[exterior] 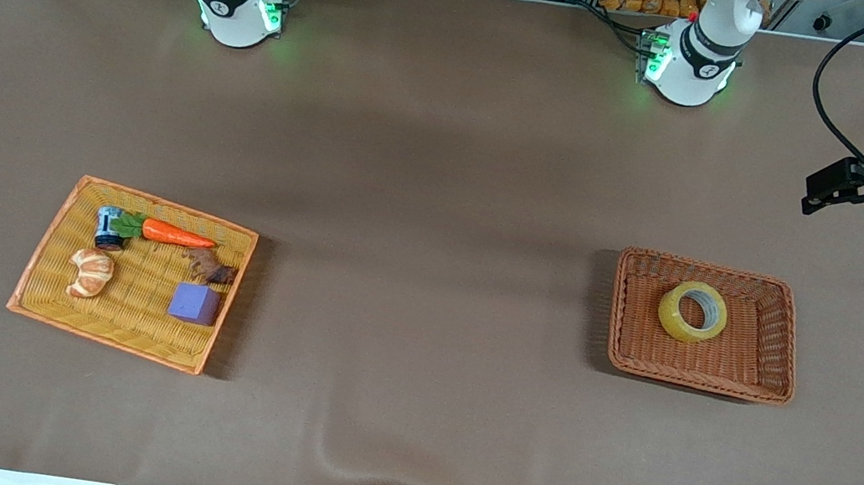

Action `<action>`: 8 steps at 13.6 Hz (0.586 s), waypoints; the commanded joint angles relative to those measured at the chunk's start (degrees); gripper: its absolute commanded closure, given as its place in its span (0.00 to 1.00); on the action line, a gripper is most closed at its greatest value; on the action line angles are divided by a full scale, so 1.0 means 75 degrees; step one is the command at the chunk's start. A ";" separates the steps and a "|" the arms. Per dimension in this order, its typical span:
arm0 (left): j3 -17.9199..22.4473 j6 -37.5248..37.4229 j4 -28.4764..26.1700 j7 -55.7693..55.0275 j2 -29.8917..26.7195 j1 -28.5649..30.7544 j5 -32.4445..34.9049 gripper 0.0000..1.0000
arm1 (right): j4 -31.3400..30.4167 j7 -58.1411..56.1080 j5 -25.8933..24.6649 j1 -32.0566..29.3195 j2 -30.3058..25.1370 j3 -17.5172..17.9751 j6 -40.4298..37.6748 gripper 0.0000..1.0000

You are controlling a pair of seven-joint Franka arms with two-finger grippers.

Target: Transfer tape with both arms

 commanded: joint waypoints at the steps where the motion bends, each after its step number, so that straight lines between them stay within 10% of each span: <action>1: 0.0093 -0.0277 0.0191 -0.0071 0.0018 -0.0187 -0.0116 0.00 | -0.0017 -0.0062 0.0090 0.0007 0.0002 0.0003 0.0046 0.00; 8: 0.0702 -0.0395 0.0191 -0.0071 0.0041 -0.0621 -0.0151 0.00 | -0.0075 -0.0062 0.0090 0.0007 0.0002 0.0003 0.0151 0.00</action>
